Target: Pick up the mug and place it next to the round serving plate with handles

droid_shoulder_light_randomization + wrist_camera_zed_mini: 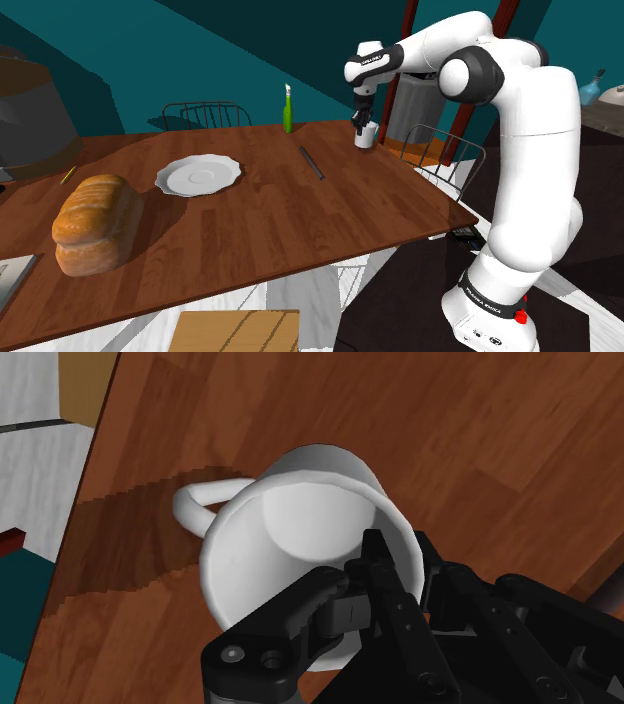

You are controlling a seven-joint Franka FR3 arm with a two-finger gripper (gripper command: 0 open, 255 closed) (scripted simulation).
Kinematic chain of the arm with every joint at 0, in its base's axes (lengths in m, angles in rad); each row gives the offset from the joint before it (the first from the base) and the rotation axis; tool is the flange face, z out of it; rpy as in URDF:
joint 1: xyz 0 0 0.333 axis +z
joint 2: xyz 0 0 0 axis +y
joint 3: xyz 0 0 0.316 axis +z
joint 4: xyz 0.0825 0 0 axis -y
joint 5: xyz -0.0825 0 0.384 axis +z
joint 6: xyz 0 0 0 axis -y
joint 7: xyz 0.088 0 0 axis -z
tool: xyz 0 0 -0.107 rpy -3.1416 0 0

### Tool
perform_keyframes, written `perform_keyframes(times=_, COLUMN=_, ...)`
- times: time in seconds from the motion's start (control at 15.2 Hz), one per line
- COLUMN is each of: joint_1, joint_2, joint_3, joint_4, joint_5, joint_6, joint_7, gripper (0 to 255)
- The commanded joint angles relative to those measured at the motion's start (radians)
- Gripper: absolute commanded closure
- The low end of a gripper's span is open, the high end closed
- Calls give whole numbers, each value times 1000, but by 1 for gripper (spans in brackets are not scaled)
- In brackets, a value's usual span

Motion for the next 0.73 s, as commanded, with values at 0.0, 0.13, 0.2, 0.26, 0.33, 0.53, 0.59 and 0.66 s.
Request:
perform_keyframes(times=0.0, joint_1=-2, joint_2=1, joint_3=-1, joint_4=29, joint_5=0, joint_6=-29, joint_7=-1, gripper=255)
perform_keyframes(times=0.13, joint_1=-2, joint_2=-4, joint_3=-2, joint_4=49, joint_5=-1, joint_6=-53, joint_7=-1, gripper=255)
perform_keyframes(times=0.2, joint_1=-2, joint_2=-6, joint_3=-2, joint_4=60, joint_5=-2, joint_6=-66, joint_7=-2, gripper=255)
perform_keyframes(times=0.26, joint_1=-3, joint_2=-8, joint_3=-2, joint_4=71, joint_5=-2, joint_6=-78, joint_7=-2, gripper=255)
perform_keyframes(times=0.33, joint_1=-3, joint_2=-9, joint_3=-3, joint_4=82, joint_5=-3, joint_6=-91, joint_7=-2, gripper=255)
perform_keyframes(times=0.53, joint_1=-5, joint_2=-13, joint_3=-4, joint_4=118, joint_5=-4, joint_6=-130, joint_7=-4, gripper=255)
perform_keyframes(times=0.59, joint_1=-5, joint_2=-13, joint_3=-4, joint_4=131, joint_5=-4, joint_6=-143, joint_7=-4, gripper=255)
perform_keyframes(times=0.66, joint_1=-6, joint_2=-13, joint_3=-4, joint_4=144, joint_5=-4, joint_6=-156, joint_7=-5, gripper=255)
